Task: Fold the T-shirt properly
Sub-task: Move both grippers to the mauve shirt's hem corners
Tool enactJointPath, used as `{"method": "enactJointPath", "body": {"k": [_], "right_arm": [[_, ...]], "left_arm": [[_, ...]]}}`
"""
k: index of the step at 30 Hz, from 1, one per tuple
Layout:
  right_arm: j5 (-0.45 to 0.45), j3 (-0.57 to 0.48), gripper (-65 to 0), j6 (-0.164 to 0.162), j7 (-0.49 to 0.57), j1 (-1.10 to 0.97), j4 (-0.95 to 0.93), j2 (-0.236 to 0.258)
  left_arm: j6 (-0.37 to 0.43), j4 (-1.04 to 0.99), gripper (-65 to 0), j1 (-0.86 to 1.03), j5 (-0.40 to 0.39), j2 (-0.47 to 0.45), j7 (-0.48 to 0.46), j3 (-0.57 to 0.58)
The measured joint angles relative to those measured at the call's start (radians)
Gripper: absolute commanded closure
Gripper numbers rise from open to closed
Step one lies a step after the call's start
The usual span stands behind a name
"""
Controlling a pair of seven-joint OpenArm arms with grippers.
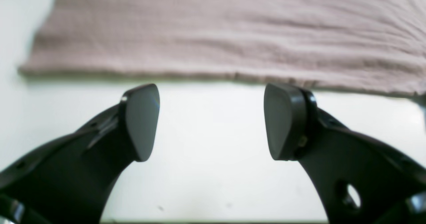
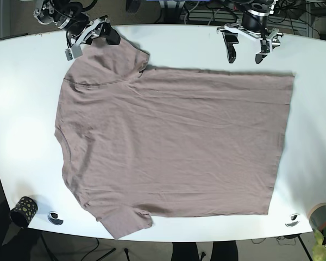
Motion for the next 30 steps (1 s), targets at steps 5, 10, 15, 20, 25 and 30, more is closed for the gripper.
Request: {"method": "enactJointPath", "body": {"k": [5,10,15,20,25,30], "right_arm": [[-0.016,-0.005,-1.6,-0.006,-0.016,-0.002,-0.006,-0.002],[-0.018,-0.004,-0.8,-0.006,-0.029,0.004,-0.008,-0.003],[-0.018,-0.002,-0.8,-0.006,-0.031,0.006,-0.008,-0.003],[-0.018,-0.002,-0.8,-0.005,-0.031,0.006,-0.008,-0.003],[-0.019,-0.002,-0.8,-0.005,-0.035,0.01,-0.008,-0.003],[-0.019,-0.002,-0.8,-0.006,-0.035,0.011,-0.008,-0.002]], "left_arm": [[-0.029,0.0,-46.5,-0.032,-0.239,-0.057,0.101,-0.097],[-0.049,0.002,-46.5,-0.058,-0.486,-0.103,0.266,-0.189],[-0.085,0.002,-46.0,-0.117,-0.676,-0.145,0.418,-0.315],[-0.101,-0.002,-46.0,-0.163,-0.751,-0.141,0.563,-0.453],[-0.108,-0.112,-46.0,-0.264,-0.768,-0.136,0.691,-0.569],[-0.16,-0.212,-45.8,-0.314,-0.752,-0.139,0.784,-0.626]]}}
